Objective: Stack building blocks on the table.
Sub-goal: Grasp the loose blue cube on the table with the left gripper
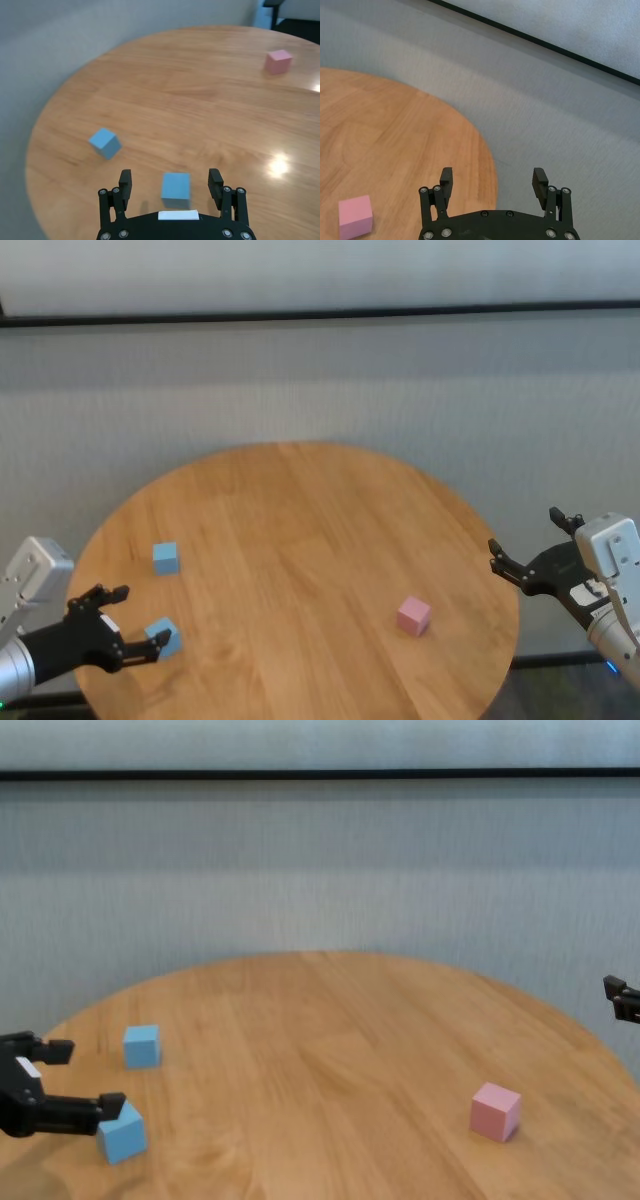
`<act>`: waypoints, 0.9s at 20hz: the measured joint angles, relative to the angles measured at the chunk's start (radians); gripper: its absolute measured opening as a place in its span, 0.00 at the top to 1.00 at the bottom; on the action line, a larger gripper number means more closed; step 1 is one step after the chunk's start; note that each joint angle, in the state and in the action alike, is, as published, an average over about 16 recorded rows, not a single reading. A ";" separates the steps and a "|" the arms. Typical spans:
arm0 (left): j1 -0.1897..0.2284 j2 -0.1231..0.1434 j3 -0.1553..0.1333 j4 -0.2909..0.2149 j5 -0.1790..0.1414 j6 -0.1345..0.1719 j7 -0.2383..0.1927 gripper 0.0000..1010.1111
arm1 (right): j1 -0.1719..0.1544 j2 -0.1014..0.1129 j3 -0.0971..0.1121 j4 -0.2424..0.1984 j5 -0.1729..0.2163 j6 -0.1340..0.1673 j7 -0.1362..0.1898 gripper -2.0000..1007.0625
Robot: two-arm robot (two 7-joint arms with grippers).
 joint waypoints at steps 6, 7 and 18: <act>-0.020 0.004 0.018 0.018 -0.019 0.001 -0.072 0.01 | 0.000 0.000 0.000 0.000 0.000 0.000 0.000 0.01; -0.023 0.004 0.022 0.022 -0.020 0.002 -0.080 0.01 | 0.000 0.000 0.000 0.000 0.000 0.000 0.000 0.01; -0.060 -0.001 0.059 0.061 -0.009 0.001 -0.101 0.01 | 0.000 0.000 0.000 0.000 0.000 0.000 0.000 0.01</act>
